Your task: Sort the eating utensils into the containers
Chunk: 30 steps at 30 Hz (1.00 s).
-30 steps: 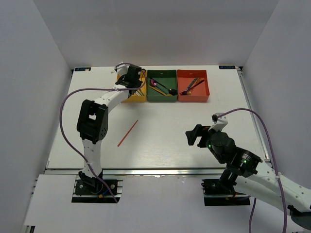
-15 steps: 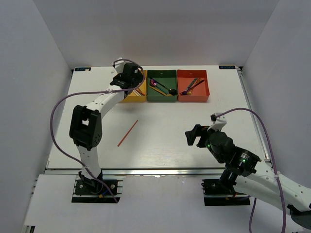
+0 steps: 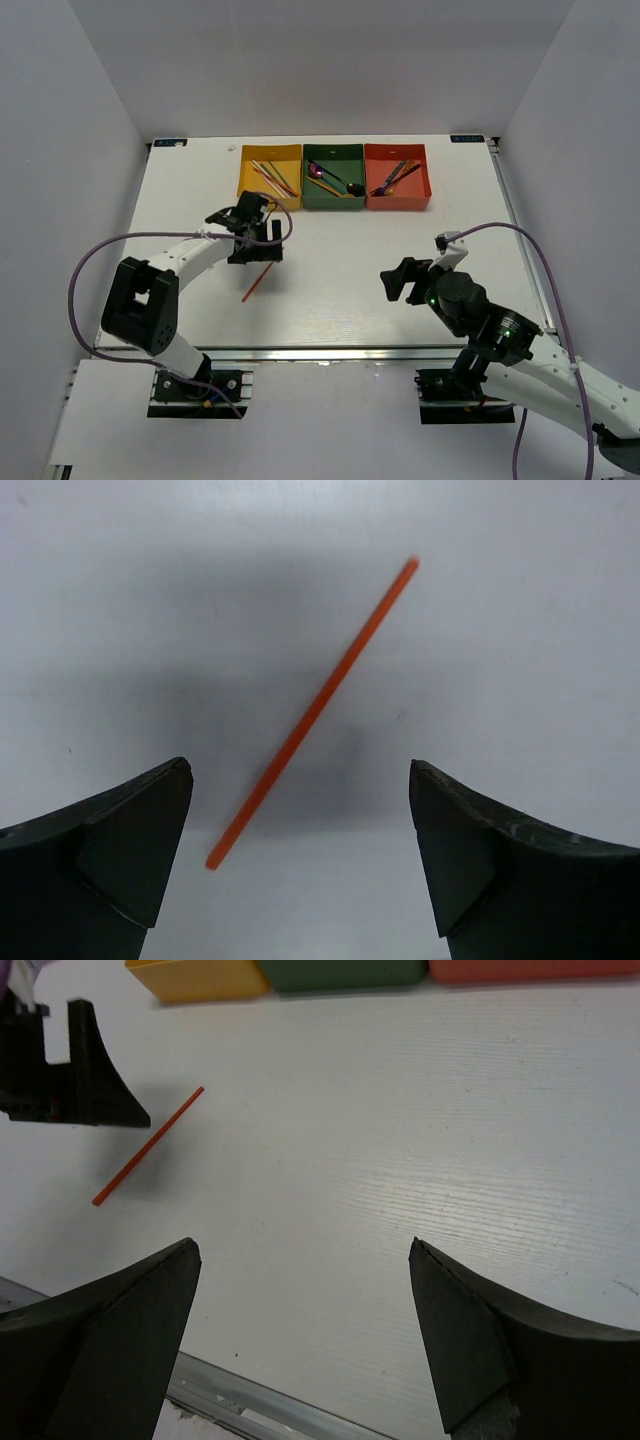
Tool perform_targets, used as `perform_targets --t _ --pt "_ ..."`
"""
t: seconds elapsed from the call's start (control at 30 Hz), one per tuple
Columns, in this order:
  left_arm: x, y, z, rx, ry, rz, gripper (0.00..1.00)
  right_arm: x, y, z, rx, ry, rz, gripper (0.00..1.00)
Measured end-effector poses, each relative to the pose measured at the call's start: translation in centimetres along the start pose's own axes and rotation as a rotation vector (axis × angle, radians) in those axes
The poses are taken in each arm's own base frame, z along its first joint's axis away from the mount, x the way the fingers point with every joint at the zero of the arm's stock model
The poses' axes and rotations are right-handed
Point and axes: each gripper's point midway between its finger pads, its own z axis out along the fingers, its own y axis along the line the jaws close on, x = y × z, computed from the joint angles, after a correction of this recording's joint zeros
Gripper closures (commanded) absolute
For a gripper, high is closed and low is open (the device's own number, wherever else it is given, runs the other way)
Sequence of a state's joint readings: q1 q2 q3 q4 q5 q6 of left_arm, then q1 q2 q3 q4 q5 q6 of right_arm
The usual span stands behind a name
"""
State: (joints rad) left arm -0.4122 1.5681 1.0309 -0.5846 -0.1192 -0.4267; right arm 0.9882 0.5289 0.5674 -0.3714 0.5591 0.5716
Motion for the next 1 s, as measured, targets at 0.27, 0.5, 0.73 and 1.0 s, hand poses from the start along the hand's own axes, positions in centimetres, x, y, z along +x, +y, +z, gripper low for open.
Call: perform_targets --t 0.27,0.5,0.73,1.0 --pt "7.0 1.3 -0.3 0.043 0.194 0.105 0.06 -0.8 0.8 -0.9 -0.057 -0.018 0.024 0.11" --pt "8.9 3.1 1.0 -0.048 0.278 0.120 0.22 -1.1 1.0 -1.2 -0.075 -0.031 0.031 0.11" --pt "8.6 3.0 1.3 -0.083 0.268 0.119 0.55 -1.2 1.0 -1.2 -0.076 -0.033 0.032 0.11" --pt "8.6 2.0 1.4 -0.100 0.250 0.171 1.00 -1.2 1.0 -1.2 -0.077 -0.035 0.033 0.11"
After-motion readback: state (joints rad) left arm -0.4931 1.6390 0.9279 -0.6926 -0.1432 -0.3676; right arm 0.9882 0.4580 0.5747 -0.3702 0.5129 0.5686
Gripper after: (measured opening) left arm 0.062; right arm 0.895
